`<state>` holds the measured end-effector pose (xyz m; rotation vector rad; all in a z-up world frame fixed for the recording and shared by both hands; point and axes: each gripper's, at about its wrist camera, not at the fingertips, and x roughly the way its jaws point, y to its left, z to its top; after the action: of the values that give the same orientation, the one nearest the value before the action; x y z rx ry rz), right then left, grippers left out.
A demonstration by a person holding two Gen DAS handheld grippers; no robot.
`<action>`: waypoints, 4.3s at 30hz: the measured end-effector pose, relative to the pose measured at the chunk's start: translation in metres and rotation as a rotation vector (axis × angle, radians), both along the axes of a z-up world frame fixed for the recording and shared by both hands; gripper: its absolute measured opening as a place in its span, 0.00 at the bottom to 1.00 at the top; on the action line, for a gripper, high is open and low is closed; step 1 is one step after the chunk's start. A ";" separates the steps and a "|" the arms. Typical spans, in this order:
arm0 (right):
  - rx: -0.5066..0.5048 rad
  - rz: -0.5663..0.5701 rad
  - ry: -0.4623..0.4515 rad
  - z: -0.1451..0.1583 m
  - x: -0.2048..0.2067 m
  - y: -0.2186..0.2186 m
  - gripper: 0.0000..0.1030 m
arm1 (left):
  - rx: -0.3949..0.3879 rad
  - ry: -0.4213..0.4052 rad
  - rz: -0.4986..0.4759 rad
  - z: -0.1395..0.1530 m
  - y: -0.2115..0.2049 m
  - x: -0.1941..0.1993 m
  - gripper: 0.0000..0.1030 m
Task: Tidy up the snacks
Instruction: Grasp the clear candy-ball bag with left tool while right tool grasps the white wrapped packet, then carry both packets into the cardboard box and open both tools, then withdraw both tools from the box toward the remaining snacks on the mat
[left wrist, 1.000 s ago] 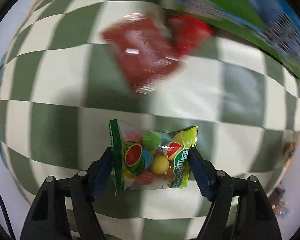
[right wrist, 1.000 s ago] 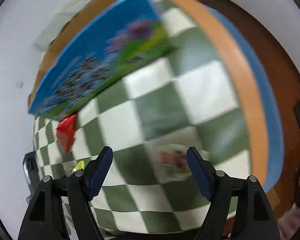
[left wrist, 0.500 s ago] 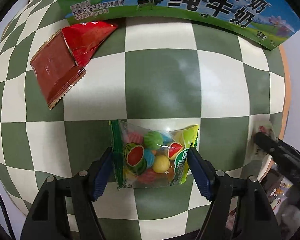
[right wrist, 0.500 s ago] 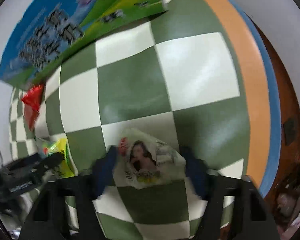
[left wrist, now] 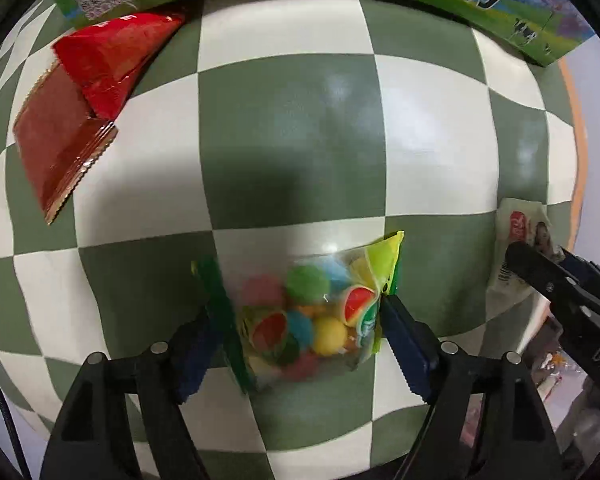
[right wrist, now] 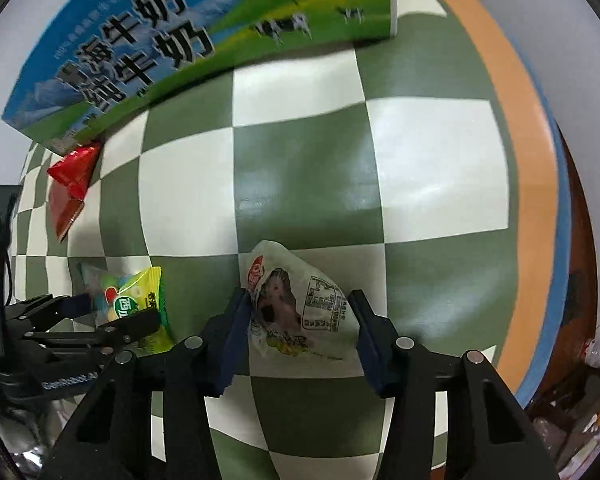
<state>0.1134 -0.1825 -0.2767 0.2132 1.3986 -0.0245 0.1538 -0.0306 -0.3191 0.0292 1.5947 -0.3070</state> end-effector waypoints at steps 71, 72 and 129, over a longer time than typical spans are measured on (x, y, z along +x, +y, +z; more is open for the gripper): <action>0.251 0.086 -0.091 0.059 0.091 0.023 0.53 | -0.087 -0.315 0.165 0.179 0.046 0.130 0.54; 0.226 0.086 -0.080 0.047 0.092 0.029 0.53 | -0.086 -0.316 0.166 0.178 0.046 0.130 0.54; -0.123 0.087 -0.183 0.143 0.204 -0.017 0.95 | 0.062 -0.383 0.185 0.175 0.037 0.198 0.91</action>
<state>0.3179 -0.1998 -0.1333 0.0501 1.2187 -0.0185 0.3523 0.0064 -0.1440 -0.0120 1.2154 -0.0990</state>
